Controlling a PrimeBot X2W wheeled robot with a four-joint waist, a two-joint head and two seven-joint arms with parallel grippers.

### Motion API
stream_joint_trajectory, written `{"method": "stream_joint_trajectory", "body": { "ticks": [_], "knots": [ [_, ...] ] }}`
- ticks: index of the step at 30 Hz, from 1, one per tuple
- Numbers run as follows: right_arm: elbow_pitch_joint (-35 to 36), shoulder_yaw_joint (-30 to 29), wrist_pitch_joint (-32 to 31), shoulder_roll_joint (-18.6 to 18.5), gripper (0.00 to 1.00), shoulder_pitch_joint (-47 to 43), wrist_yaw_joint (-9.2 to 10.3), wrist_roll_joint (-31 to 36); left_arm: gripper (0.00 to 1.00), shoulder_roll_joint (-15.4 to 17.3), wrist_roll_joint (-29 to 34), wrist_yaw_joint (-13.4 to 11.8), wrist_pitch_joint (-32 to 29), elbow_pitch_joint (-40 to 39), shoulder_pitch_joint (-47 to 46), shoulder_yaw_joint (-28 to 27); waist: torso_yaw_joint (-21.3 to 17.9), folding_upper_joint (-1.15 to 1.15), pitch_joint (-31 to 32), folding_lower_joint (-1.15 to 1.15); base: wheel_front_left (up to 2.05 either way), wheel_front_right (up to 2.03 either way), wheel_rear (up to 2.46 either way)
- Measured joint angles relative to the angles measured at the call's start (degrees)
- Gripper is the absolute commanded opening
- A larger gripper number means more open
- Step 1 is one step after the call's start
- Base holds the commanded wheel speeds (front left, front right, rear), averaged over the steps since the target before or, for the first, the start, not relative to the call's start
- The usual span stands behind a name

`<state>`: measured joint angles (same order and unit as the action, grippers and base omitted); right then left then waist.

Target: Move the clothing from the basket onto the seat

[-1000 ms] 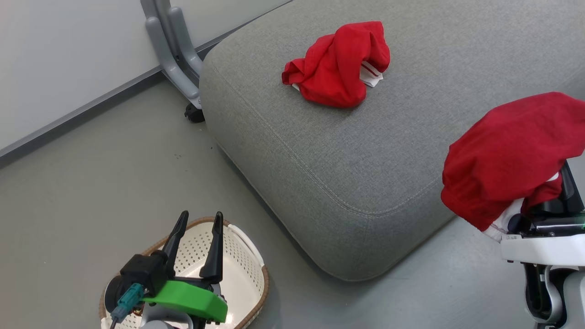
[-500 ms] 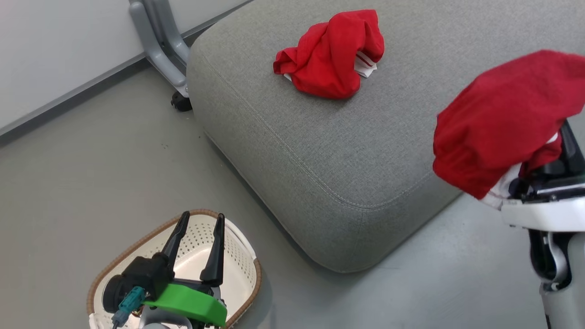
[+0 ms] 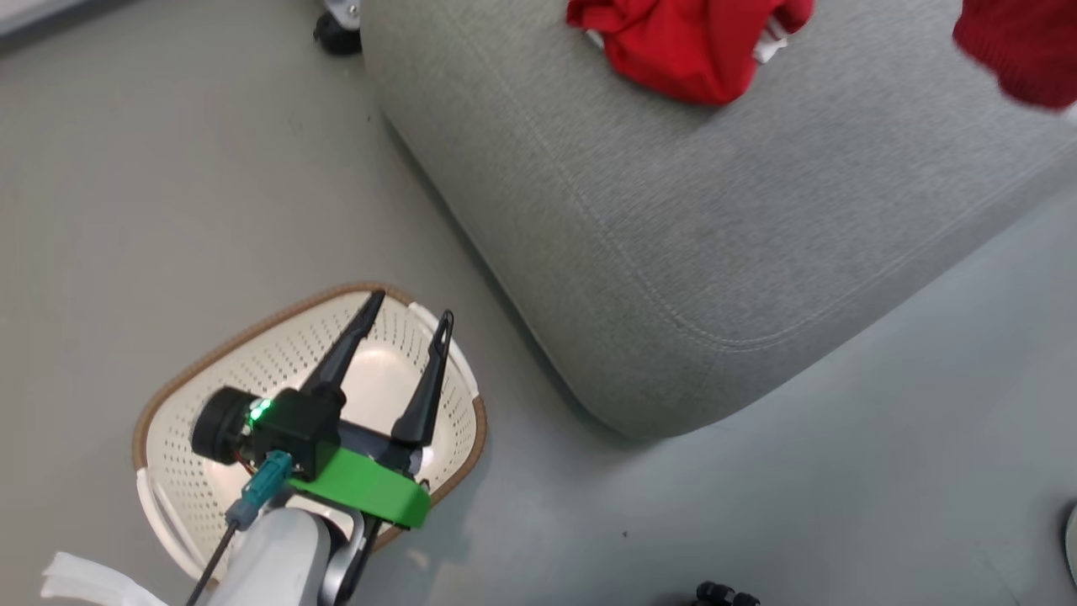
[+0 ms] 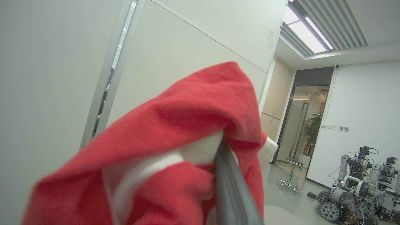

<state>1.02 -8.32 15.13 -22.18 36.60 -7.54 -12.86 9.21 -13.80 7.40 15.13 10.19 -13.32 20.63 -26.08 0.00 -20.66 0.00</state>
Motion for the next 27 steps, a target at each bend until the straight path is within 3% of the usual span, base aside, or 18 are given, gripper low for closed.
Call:
{"method": "stream_joint_trajectory", "body": {
  "ticks": [5,14,22,27],
  "knots": [
    [-5.3,-2.9,0.0,-2.1,0.00,9.9,0.00,-0.1,1.00,1.2,0.8,0.0,0.0,-1.0,-3.0,1.5,2.6,0.00,-5.6,0.00,0.00,0.00,0.00],
    [-16.1,-5.2,0.0,-4.6,0.00,19.6,0.00,-0.5,1.00,2.0,1.8,0.0,0.0,-2.4,-7.6,2.7,7.9,0.00,-13.9,0.01,0.00,0.00,0.00],
    [-25.3,-8.1,0.0,-2.5,0.00,22.4,0.00,1.0,1.00,3.2,2.5,0.0,0.0,-2.9,-7.6,1.6,12.0,0.00,-19.2,0.01,0.00,0.00,0.00],
    [-30.5,-5.8,0.0,0.1,0.00,21.7,0.00,3.2,1.00,3.7,2.8,0.0,0.0,-3.1,-7.6,1.1,13.2,0.00,-21.6,0.01,0.00,0.00,0.00]
  ]
}}
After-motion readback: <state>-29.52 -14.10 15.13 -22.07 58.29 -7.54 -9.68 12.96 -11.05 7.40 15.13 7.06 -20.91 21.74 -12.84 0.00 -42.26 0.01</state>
